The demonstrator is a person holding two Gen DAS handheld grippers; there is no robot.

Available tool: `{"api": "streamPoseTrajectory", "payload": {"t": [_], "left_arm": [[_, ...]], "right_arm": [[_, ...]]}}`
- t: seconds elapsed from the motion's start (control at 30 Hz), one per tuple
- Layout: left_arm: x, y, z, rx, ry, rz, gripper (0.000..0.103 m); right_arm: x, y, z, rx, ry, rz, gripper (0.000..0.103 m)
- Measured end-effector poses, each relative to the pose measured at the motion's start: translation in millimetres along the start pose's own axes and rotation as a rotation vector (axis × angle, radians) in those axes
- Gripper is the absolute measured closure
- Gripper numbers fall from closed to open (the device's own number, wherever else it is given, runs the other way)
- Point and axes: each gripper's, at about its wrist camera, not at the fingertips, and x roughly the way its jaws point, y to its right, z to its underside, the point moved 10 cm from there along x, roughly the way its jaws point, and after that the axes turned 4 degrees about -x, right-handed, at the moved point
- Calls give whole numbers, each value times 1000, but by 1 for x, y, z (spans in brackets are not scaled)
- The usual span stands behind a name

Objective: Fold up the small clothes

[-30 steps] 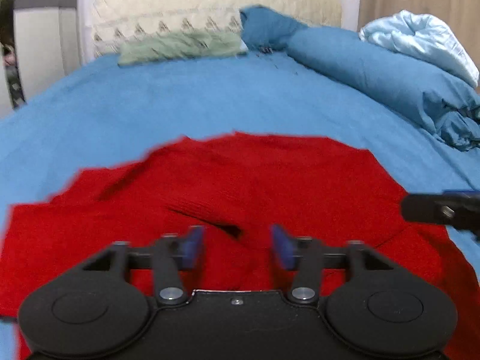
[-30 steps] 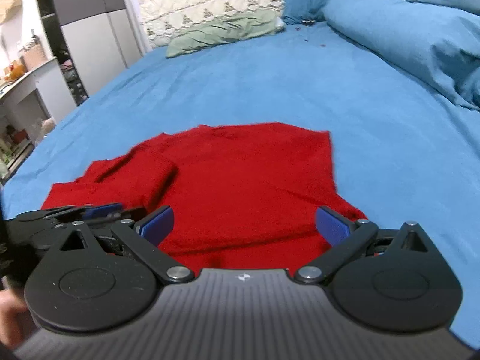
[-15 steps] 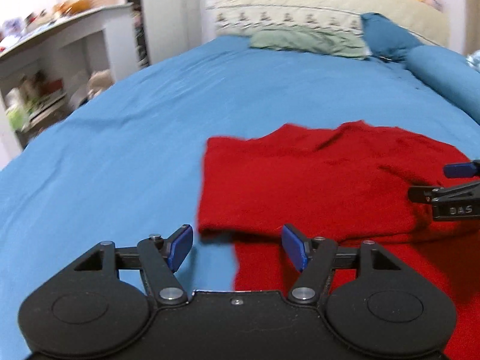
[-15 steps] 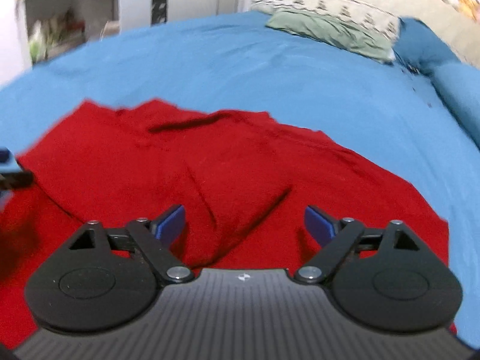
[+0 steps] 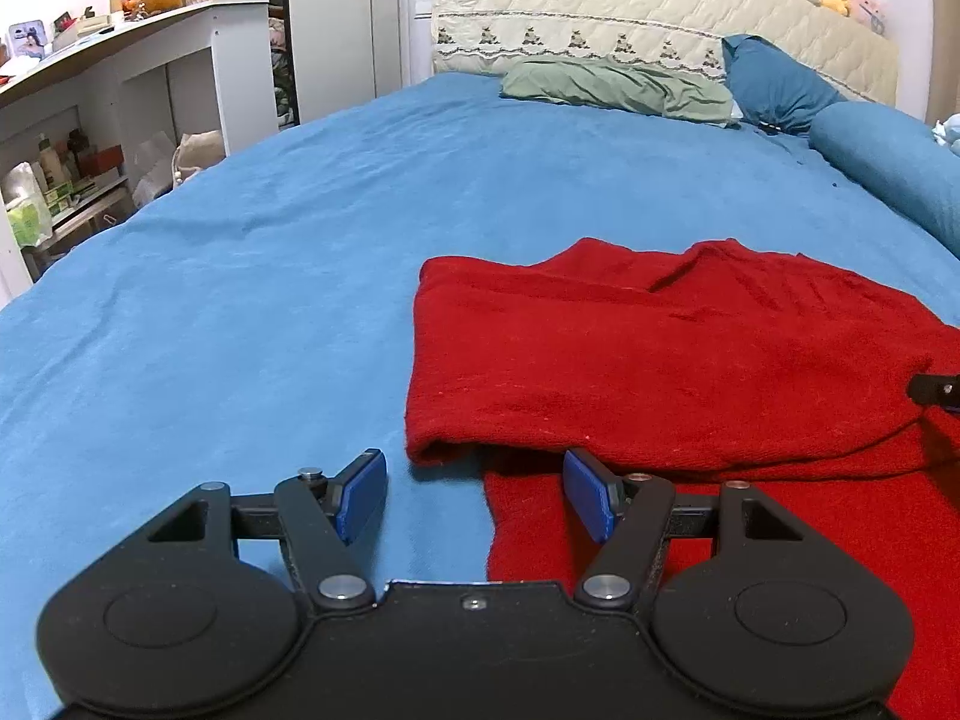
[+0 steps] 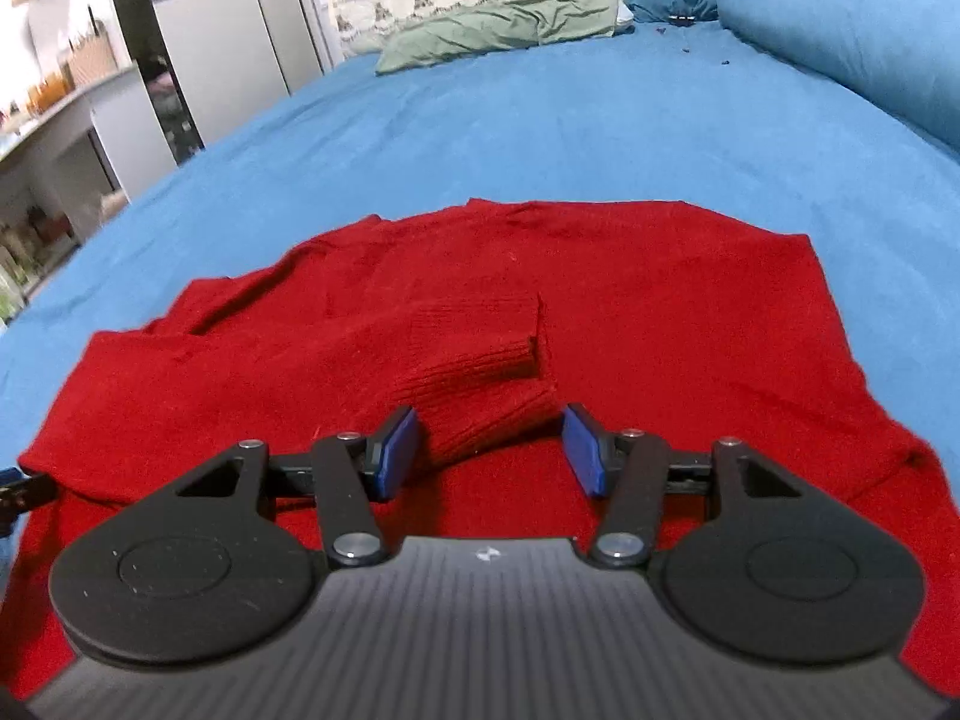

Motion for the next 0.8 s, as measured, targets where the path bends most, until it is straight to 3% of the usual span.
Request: {"api": "streamPoseTrajectory", "payload": {"t": [0.17,0.23,0.3,0.37,0.47,0.67,0.8], "left_arm": [[5,-6,-2,-11,2,-13,33],[7,-8,-3,-14,4,-17,33],[10,-11,-3,-7,5,-30,33],[12,-15,-4,-1,6,-41,33],[13,-18,-4,7,2,-41,33],[21,-1,-8,116,20,-42,33],[25,10,-16,126,31,-13,33]], "right_arm": [[3,1,-8,57,10,-24,36],[5,2,-9,51,13,-13,47],[7,3,-9,24,14,21,68],[7,4,-11,1,24,41,80],[-1,2,-25,-10,55,30,83],[-38,-3,-90,5,177,-52,83],[-63,11,-125,20,258,-29,83]]}}
